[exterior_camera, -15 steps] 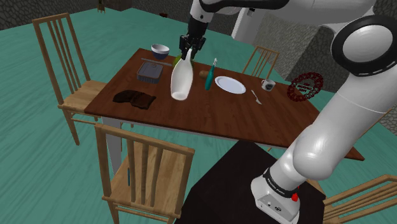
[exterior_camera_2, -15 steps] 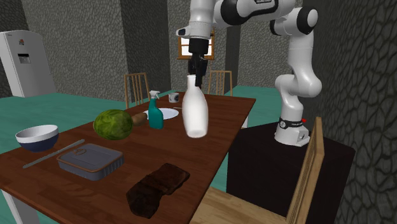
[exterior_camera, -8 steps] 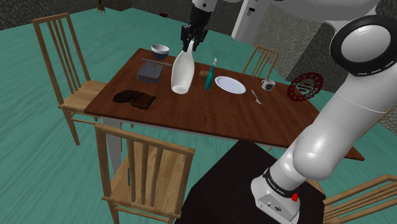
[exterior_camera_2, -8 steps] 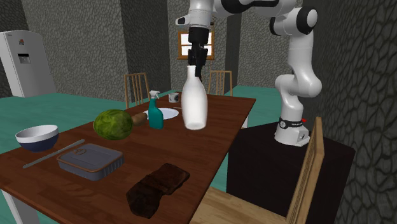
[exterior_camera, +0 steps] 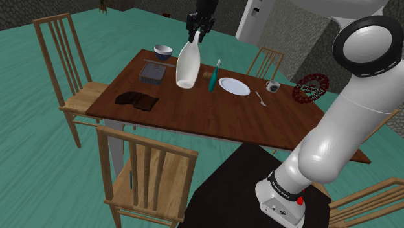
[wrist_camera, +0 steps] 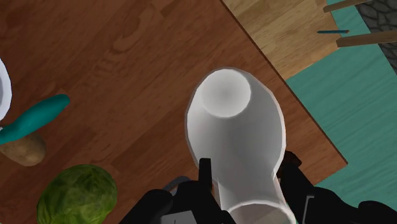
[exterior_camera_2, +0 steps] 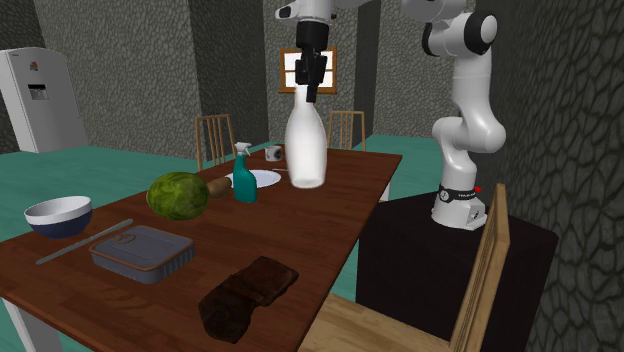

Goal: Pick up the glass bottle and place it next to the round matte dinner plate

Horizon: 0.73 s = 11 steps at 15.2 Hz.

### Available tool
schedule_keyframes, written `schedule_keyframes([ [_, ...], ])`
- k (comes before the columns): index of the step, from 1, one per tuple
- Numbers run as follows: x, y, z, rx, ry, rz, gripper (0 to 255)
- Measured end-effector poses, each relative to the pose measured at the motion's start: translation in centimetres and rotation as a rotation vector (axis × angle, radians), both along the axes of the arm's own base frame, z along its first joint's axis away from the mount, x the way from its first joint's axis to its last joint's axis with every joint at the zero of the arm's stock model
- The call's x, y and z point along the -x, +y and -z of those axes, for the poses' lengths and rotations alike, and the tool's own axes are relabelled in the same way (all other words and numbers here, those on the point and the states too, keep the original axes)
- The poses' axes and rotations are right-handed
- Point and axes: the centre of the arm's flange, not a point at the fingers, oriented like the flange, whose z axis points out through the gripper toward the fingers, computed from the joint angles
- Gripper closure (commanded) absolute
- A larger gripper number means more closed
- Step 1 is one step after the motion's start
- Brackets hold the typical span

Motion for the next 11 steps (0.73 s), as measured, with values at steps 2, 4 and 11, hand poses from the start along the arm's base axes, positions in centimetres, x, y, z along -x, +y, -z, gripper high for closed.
schedule_keyframes([
  [2,-0.1,0.1,-1.0,0.0,0.0,0.0,255],
  [4,-0.1,0.0,-2.1,0.0,0.0,0.0,255],
  [11,-0.1,0.1,-5.9,0.0,0.0,0.0,255],
])
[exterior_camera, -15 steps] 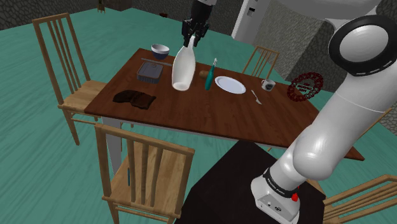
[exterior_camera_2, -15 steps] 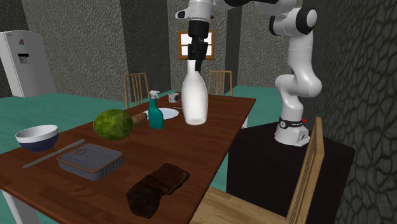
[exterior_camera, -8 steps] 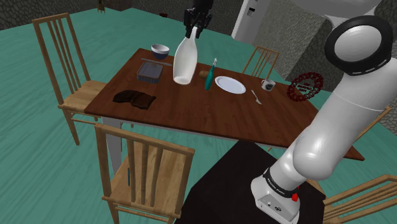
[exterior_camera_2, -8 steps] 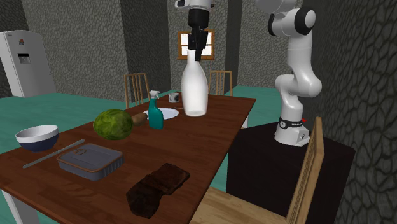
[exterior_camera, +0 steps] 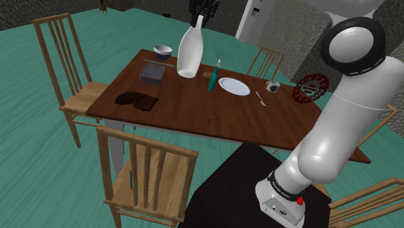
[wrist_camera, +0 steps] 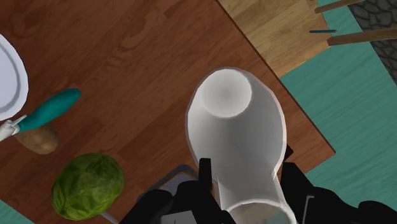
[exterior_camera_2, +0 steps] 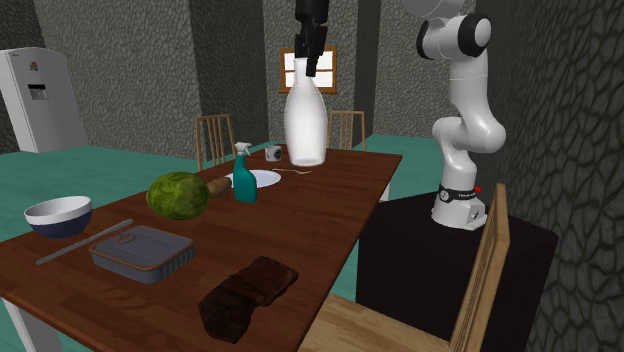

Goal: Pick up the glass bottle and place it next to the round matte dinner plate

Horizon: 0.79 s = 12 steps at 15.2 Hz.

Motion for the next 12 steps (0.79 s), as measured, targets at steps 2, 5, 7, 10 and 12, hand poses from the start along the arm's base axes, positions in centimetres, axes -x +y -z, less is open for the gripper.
schedule_keyframes([
  [2,-0.1,-0.1,-0.9,0.0,0.0,0.0,255],
  [5,0.0,-0.1,-2.6,0.0,0.0,0.0,255],
  [7,0.0,0.0,-3.5,0.0,0.0,0.0,255],
  [10,-0.1,-0.1,-5.1,0.0,0.0,0.0,255],
  [12,-0.1,0.0,-6.0,0.0,0.0,0.0,255],
])
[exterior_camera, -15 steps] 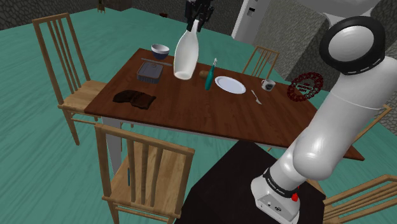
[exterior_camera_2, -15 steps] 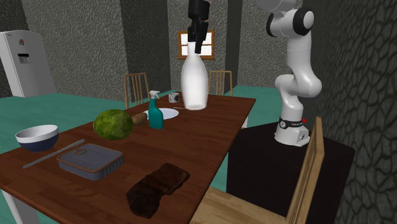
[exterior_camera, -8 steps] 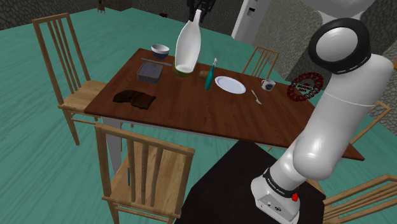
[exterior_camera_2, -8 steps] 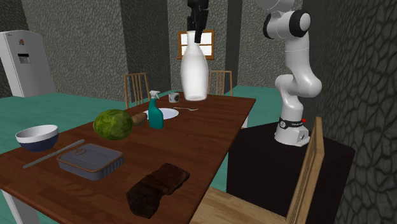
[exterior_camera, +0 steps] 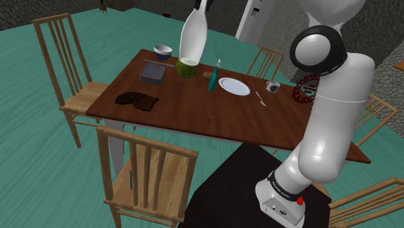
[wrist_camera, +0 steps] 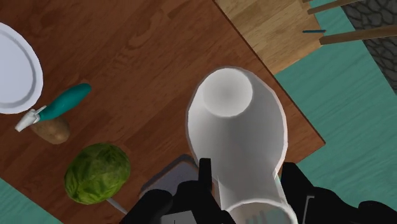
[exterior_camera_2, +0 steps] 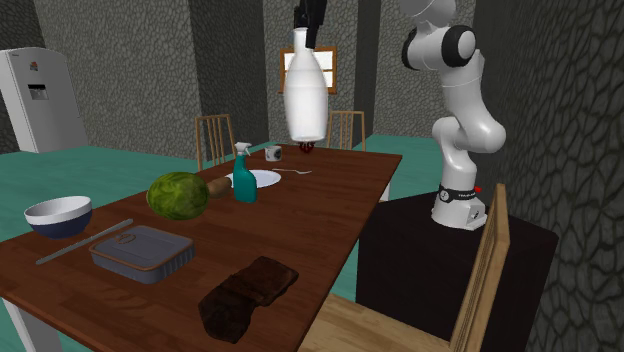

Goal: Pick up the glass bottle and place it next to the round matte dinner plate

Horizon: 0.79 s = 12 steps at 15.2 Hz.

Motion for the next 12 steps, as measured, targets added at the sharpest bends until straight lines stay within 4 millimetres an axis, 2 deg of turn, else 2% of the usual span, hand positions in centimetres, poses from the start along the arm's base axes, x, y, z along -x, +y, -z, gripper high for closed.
schedule_keyframes([
  [3,0.8,-2.5,0.4,0.0,0.001,0.001,255],
  [12,5.2,-12.4,5.1,0.0,0.001,0.002,255],
])
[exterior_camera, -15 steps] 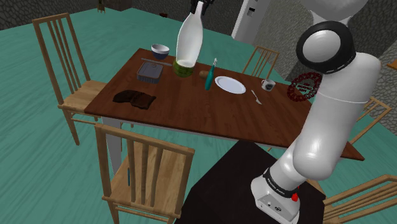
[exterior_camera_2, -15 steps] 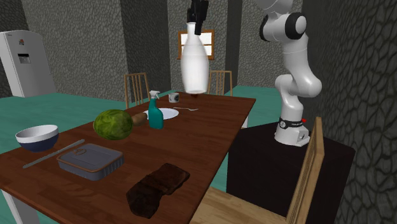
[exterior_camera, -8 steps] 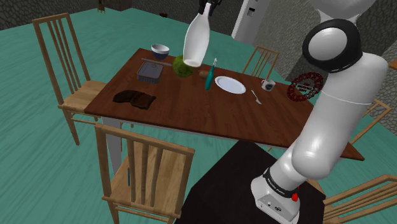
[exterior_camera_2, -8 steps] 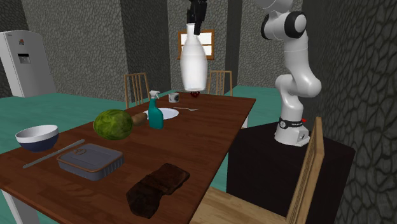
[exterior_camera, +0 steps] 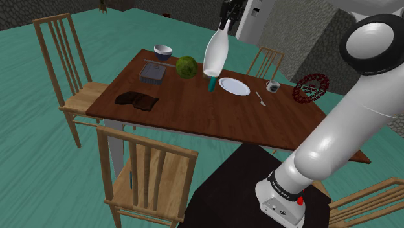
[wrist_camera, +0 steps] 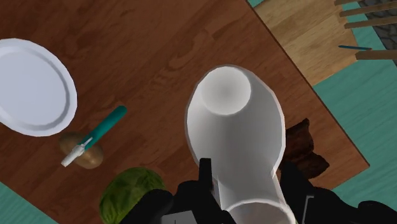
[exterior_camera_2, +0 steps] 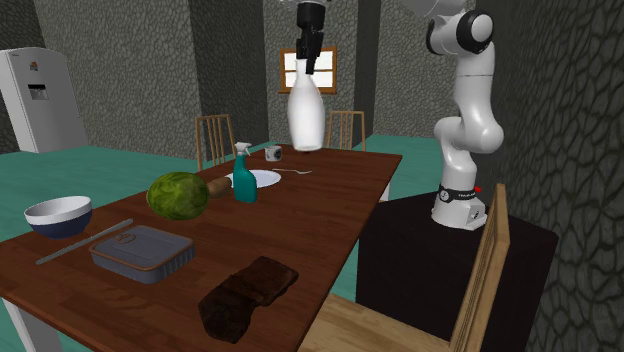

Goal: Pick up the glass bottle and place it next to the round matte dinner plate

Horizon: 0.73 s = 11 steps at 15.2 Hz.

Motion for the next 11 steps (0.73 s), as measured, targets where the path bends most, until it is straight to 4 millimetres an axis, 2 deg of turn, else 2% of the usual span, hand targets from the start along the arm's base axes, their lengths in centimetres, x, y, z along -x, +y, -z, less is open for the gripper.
schedule_keyframes([
  [6,2.7,-7.2,3.0,0.0,0.0,0.0,255],
  [11,5.0,-12.4,5.4,0.0,0.0,0.0,255],
])
